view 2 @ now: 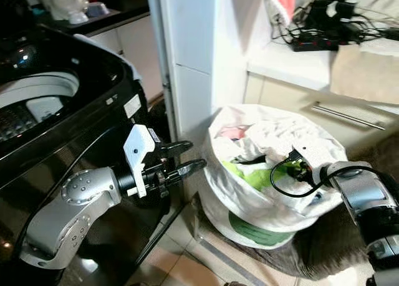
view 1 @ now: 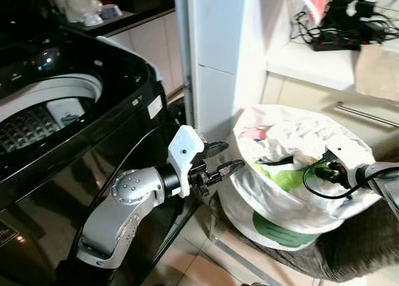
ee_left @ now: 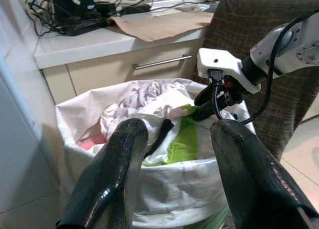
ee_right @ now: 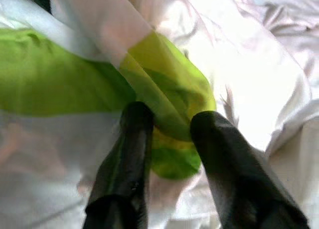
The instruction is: Clothes washing
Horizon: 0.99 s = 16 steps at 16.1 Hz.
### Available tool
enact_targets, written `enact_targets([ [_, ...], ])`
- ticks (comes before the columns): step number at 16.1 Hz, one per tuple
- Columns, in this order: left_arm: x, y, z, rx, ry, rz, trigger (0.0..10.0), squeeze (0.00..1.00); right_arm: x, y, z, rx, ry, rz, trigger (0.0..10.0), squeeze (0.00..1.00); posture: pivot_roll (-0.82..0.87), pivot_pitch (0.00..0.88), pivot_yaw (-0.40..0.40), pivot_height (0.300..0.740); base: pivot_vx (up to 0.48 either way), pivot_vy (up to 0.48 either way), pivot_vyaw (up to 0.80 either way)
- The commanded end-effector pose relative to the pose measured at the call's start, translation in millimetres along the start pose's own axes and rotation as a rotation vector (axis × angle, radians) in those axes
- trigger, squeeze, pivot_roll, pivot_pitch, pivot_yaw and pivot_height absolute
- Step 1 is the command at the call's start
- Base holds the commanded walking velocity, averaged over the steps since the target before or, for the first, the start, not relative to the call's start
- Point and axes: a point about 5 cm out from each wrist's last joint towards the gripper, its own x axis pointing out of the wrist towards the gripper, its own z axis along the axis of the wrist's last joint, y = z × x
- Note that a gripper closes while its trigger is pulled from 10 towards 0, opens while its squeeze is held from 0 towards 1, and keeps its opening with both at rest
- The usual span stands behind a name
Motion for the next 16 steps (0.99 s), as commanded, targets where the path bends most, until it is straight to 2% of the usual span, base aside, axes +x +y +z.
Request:
enact_targets([
  [1, -2.2, 1.5, 1.6, 0.002, 0.003, 0.011, 10.0, 0.00, -1.8, -4.0, 4.2, 0.006, -0.021, -0.010, 0.0, 0.00, -0.06, 0.000, 0.082, 0.740, 0.000, 0.000, 0.00],
  [7, -3.1, 6.9, 1.0, 0.003, 0.003, 0.054, 10.0, 0.00, 2.9, -5.2, 0.0, 0.062, -0.038, -0.012, 0.0, 0.00, -0.05, 0.000, 0.081, 0.740, 0.000, 0.000, 0.00],
  [9, -3.4, 8.4, 2.1, 0.008, -0.001, 0.071, 10.0, 0.00, -0.2, -8.4, 2.5, 0.046, -0.048, -0.025, 0.0, 0.00, -0.05, 0.000, 0.080, 0.740, 0.000, 0.000, 0.00],
  [10, -4.8, 15.3, 6.8, 0.060, -0.025, 0.157, 10.0, 0.00, -12.0, -15.8, 21.0, 0.037, -0.140, -0.080, 6.7, 0.00, -0.05, 0.000, 0.077, 0.740, 0.000, 0.000, 0.00],
  [11, -6.3, 26.3, 5.8, 0.052, -0.004, 0.284, 10.0, 0.00, -24.6, -18.5, 45.0, 0.100, -0.301, -0.110, 10.0, 0.00, -0.05, 0.000, 0.076, 0.740, 0.000, 0.000, 0.00],
  [12, -9.6, 34.3, 7.9, 0.050, -0.030, 0.380, 10.0, 0.00, -36.3, -16.8, 63.4, 0.143, -0.446, -0.129, 10.0, 0.00, -0.06, 0.000, 0.075, 0.740, 0.000, 0.000, 0.00],
  [13, -17.0, 43.9, 7.4, 0.067, -0.049, 0.502, 10.0, 0.00, -46.4, 5.1, 83.6, 0.177, -0.598, -0.124, 10.0, 0.00, -0.07, 0.000, 0.074, 0.740, 0.000, 0.000, 0.00],
  [14, -22.4, 48.6, 5.7, 0.081, -0.058, 0.578, 10.0, 0.00, -53.7, 24.4, 93.7, 0.188, -0.698, -0.117, 10.0, 0.00, -0.07, 0.001, 0.074, 0.740, 0.000, 0.000, 0.00],
  [15, -25.1, 50.7, 2.6, 0.080, -0.037, 0.619, 10.0, 0.00, -56.1, 34.1, 97.2, 0.188, -0.743, -0.122, 10.0, 0.00, -0.07, 0.002, 0.072, 0.740, 0.000, 0.000, 0.00],
  [16, -30.2, 53.5, -1.8, 0.092, -0.010, 0.680, 10.0, 0.00, -58.9, 53.0, 101.6, 0.217, -0.804, -0.123, 10.0, 0.00, -0.08, 0.005, 0.072, 0.740, 0.000, 0.000, 0.00],
])
